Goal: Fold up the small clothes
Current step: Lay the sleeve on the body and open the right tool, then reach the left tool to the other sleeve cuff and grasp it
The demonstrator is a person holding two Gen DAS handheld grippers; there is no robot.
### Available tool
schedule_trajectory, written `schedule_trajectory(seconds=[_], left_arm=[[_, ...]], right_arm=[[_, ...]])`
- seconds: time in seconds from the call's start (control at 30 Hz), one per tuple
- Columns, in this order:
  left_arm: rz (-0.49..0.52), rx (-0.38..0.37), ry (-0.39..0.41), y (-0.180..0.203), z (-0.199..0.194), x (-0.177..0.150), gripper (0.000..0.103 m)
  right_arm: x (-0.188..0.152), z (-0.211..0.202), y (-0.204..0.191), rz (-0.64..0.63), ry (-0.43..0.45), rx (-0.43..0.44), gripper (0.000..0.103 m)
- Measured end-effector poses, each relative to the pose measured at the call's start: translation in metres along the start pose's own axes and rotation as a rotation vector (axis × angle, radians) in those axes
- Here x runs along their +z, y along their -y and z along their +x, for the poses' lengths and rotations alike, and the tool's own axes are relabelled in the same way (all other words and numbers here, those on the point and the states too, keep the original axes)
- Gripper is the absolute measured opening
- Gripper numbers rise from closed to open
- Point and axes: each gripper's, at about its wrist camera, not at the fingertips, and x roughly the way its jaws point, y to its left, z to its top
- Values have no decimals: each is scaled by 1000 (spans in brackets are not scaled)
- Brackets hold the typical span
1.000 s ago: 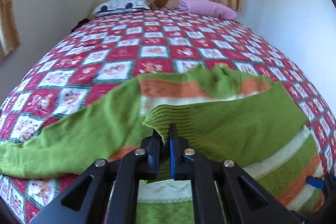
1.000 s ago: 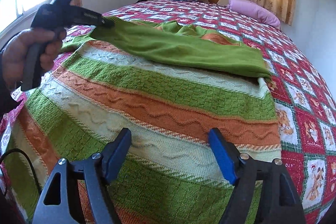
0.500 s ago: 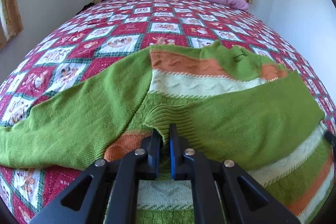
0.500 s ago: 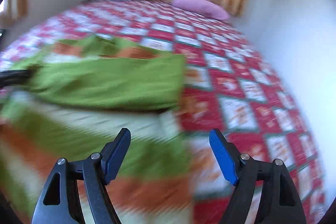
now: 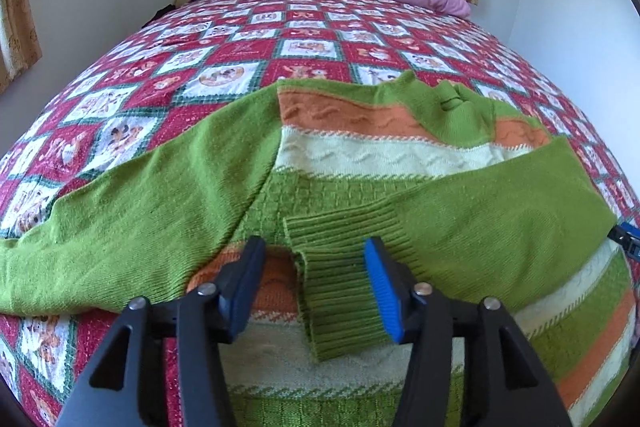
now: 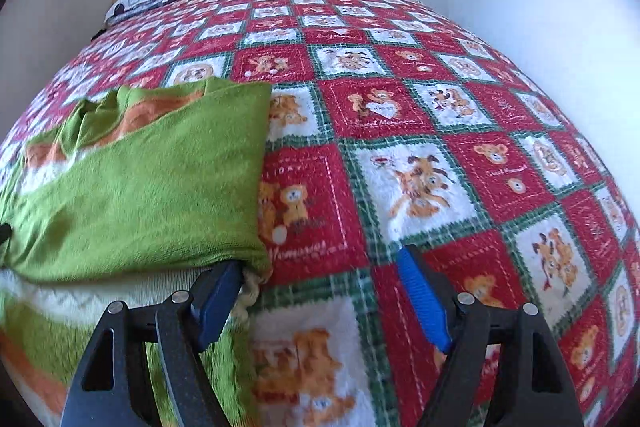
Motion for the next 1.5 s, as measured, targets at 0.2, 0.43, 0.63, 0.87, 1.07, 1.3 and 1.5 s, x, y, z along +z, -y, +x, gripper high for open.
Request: schedule_trajectory(seconds=[0.2, 0.43, 0.63, 0.87, 1.07, 1.3, 1.5], left_arm=[[-6, -16, 4, -3, 0, -2, 63], [30, 16, 5, 5, 0, -3, 75], [-21, 25, -6, -5, 3, -4, 88], [-37, 17, 0, -8, 1, -6, 88], [-42, 25, 3, -8, 1, -6, 89], [-86, -2, 15, -18, -5, -10, 89], [-103, -26, 30, -23, -13, -13, 89]], right_arm=[[-5, -32, 3, -20, 23, -44, 77], [18, -68, -33, -107, 204, 141, 78], [26, -7, -53, -99, 21, 257, 78], [16, -12, -38, -83, -2, 115, 78], [26, -47, -83, -171, 119, 218, 78], [-2, 4, -90, -153, 5, 269, 78], [-8, -2, -85, -179, 13, 244, 79]])
